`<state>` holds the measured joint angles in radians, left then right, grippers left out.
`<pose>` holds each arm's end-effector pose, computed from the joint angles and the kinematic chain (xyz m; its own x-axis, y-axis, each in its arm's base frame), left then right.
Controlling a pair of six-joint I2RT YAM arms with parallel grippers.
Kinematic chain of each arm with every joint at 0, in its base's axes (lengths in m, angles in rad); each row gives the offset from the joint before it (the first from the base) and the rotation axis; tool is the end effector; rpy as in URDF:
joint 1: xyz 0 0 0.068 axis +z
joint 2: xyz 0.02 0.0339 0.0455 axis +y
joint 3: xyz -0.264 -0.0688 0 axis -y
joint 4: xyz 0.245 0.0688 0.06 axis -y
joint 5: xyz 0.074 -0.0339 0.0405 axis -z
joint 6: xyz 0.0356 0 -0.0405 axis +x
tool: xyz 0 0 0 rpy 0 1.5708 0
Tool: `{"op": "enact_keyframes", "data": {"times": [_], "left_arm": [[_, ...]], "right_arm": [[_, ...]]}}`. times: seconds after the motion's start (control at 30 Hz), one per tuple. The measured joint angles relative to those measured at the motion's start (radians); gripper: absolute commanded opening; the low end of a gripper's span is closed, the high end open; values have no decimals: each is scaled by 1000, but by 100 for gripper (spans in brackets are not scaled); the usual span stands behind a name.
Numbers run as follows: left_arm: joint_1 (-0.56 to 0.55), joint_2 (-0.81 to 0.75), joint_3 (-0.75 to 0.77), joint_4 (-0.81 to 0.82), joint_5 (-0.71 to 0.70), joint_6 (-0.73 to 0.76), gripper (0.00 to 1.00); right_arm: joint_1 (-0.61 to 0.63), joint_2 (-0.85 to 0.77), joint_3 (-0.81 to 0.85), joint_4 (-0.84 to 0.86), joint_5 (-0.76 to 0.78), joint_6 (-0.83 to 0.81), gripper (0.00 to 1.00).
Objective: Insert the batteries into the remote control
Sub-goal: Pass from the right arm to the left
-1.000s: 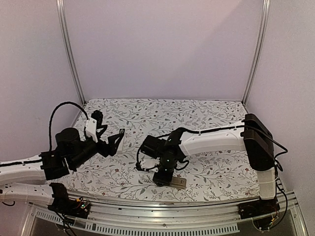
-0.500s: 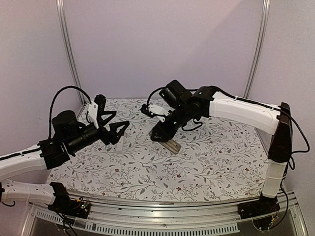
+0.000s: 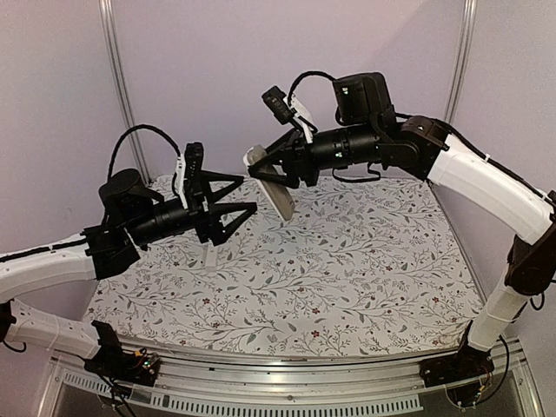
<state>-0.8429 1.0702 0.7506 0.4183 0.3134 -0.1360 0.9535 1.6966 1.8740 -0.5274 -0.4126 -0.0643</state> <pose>0.1595 -0.1955 0.3357 -0.0590 -0.1276 -0.9901 0.9148 0.3901 -0.1048 0.2105 0.3213 0.4412 -0.1361 -0.2934 -0.9463 -0.9758 0.2047 0.0769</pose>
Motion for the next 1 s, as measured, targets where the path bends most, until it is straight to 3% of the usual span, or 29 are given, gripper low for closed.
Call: {"op": "enact_keyframes", "data": {"times": [0.17, 0.37, 0.57, 1.0], "left_arm": [[-14, 62, 51, 89, 88, -20, 84], [-30, 129, 109, 150, 133, -58, 70], [-41, 173, 130, 196, 155, -100, 58], [-46, 188, 132, 247, 172, -143, 42]], "right_arm": [[0, -24, -21, 81, -100, 16, 20], [0, -46, -47, 165, -188, 39, 20], [0, -50, -76, 216, -227, 49, 20], [0, -63, -107, 267, -256, 52, 19]]}}
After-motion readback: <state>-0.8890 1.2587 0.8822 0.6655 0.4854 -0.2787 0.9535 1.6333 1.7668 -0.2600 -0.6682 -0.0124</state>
